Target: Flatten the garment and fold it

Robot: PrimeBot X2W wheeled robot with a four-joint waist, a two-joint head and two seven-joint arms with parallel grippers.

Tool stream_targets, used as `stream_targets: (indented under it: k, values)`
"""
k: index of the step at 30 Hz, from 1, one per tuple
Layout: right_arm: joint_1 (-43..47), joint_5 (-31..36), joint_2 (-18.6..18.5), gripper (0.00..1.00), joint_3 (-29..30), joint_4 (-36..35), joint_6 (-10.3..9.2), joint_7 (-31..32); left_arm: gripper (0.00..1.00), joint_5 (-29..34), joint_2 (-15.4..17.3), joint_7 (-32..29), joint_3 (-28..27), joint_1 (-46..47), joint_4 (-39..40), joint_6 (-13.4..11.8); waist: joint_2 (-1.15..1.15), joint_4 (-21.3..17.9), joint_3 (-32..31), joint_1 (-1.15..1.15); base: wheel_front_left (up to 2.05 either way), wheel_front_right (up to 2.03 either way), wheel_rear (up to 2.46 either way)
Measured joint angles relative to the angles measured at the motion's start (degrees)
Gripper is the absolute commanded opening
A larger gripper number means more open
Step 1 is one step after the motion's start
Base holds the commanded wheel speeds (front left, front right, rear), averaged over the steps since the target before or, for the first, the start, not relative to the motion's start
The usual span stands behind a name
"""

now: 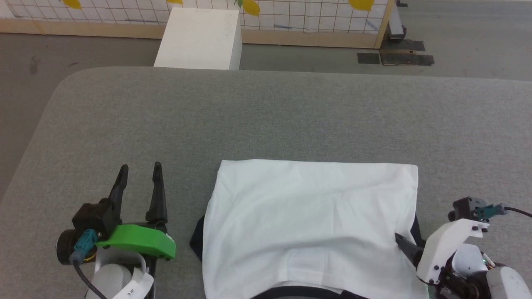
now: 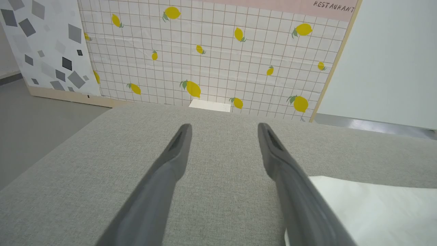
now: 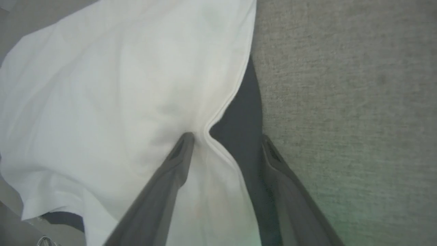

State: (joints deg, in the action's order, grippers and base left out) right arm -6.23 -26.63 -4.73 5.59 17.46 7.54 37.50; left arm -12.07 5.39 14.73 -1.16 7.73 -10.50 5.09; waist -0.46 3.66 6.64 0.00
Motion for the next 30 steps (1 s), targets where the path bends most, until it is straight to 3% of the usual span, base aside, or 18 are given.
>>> stream_targets:
  k: [1, 2, 9, 14, 24, 30]
  values:
    - [0.00, -0.22, 0.02, 0.05, -0.27, -0.20, 0.00, 0.01, 1.00, 0.02, -0.04, 0.00, -0.11, 0.00, 0.01, 0.18, 0.00, -0.04, 0.05, 0.00, 0.00, 0.00, 0.00]
    - [0.01, -0.14, 0.14, 0.00, -0.44, -0.42, 0.00, -0.04, 1.00, 0.08, -0.10, 0.00, -0.23, 0.00, 0.00, 0.37, 0.00, -0.10, 0.11, 0.00, 0.00, 0.00, 0.00]
    - [0.15, 1.22, 1.56, 0.00, 0.53, -0.89, 0.02, -1.59, 1.00, 0.49, -0.45, 0.00, -1.18, 0.05, 0.01, 0.92, 0.00, -0.73, 0.35, 0.00, 0.00, 0.00, 0.00]
    - [0.35, 5.88, 2.38, 0.00, 6.55, -2.61, 0.07, -4.24, 1.00, 0.76, -0.92, 0.00, -1.87, 0.08, -0.04, 1.38, 0.00, -1.37, 0.33, 0.00, 0.00, 0.00, 0.00]
    - [0.94, 19.98, 2.00, 0.00, 21.72, -10.71, 0.05, -3.20, 1.00, 2.00, -1.44, 0.00, -2.02, 0.08, 0.04, 1.52, 0.00, -1.91, 0.74, 0.00, 0.00, 0.00, 0.00]
    - [2.61, 22.68, 1.92, 0.00, 22.16, -14.77, 0.05, -1.43, 1.00, 2.09, -1.54, 0.00, -2.03, 0.08, 0.09, 1.92, 0.00, -2.31, 0.79, 0.00, 0.00, 0.00, 0.00]
